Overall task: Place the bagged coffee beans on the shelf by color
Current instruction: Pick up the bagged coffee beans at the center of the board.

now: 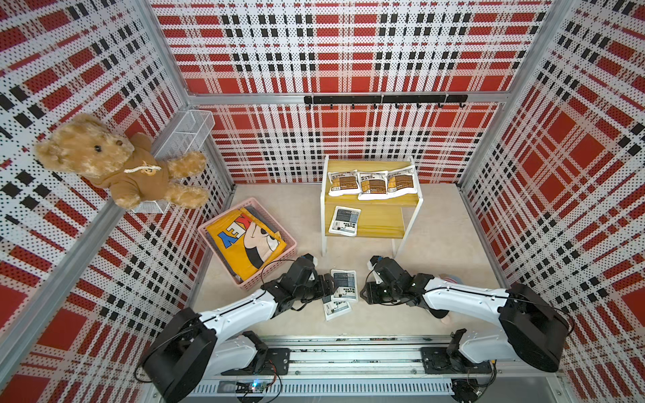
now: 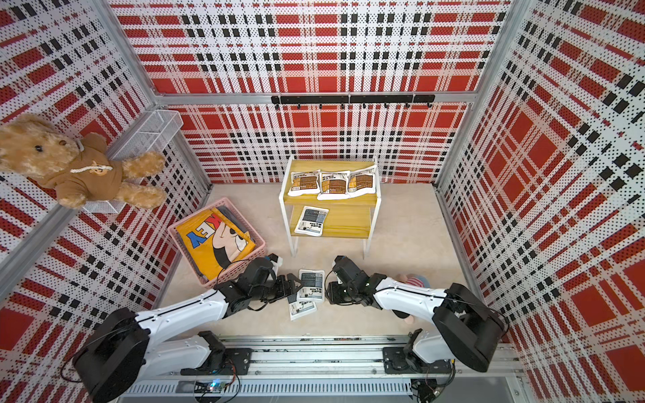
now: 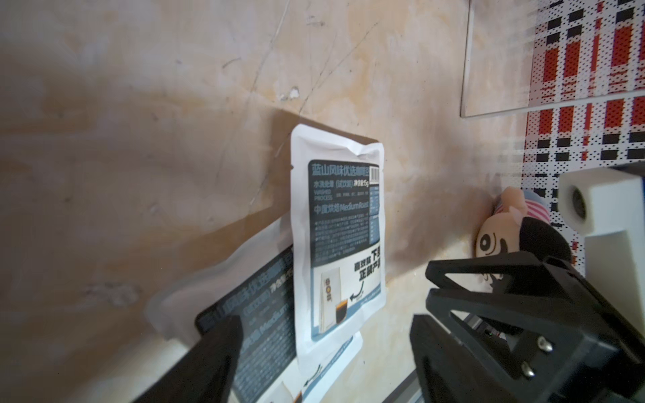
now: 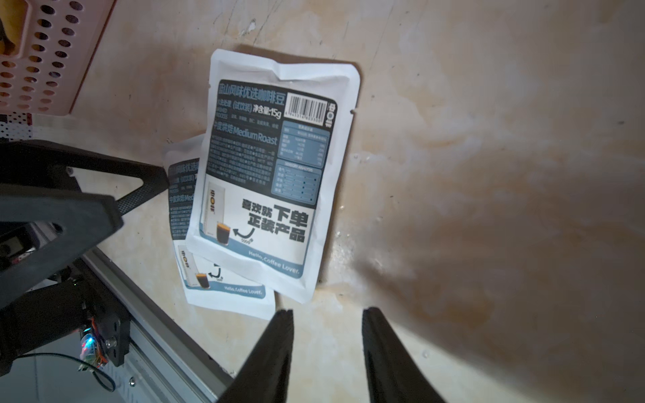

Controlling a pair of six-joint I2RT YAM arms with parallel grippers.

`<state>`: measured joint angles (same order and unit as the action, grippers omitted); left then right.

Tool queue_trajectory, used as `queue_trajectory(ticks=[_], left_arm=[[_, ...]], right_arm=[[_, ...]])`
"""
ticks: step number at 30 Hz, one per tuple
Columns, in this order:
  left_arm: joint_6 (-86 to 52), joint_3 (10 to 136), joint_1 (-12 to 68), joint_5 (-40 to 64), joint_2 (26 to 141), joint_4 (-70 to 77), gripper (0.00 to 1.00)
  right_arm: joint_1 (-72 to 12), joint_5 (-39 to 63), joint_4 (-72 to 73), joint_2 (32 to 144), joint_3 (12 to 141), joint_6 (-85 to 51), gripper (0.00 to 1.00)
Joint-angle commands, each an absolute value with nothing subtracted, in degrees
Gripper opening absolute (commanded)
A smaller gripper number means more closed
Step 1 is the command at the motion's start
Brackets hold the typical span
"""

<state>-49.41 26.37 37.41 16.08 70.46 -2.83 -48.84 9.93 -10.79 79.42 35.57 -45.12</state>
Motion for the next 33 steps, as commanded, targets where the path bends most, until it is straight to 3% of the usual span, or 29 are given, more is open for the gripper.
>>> queue_trajectory(ticks=[1,4,14,19,22,25,29,33], left_arm=[[-45.42,29.24,36.76,18.18,73.49,-0.53,0.78],[-44.59,29.42,36.06,18.76,75.53,-0.54,0.71],[-42.20,28.91,34.98,19.93,80.42,0.54,0.69],[-41.75,29.69,35.11,21.64,83.09,2.30,0.60],[-41.81,30.00,35.16,22.23,83.62,3.03,0.51],[-41.92,29.97,35.16,22.54,84.02,3.31,0.30],[-42.27,29.31,35.08,22.76,84.20,4.14,0.14],[-43.20,28.24,35.04,23.76,84.55,6.19,0.09]], right_arm=[[-49.13,10.62,-7.45,80.39,35.25,-45.44,0.38],[-49.13,10.97,-6.48,81.63,35.06,-45.44,0.38],[-49.12,11.47,-4.88,84.90,35.18,-45.20,0.36],[-49.13,11.55,-4.32,85.75,34.80,-45.20,0.36],[-49.13,11.61,-4.05,86.59,35.06,-45.06,0.36],[-49.09,11.78,-3.96,87.34,35.40,-45.04,0.35],[-49.13,11.87,-3.88,87.68,35.51,-44.83,0.35],[-49.11,11.80,-3.78,87.37,35.16,-44.91,0.35]])
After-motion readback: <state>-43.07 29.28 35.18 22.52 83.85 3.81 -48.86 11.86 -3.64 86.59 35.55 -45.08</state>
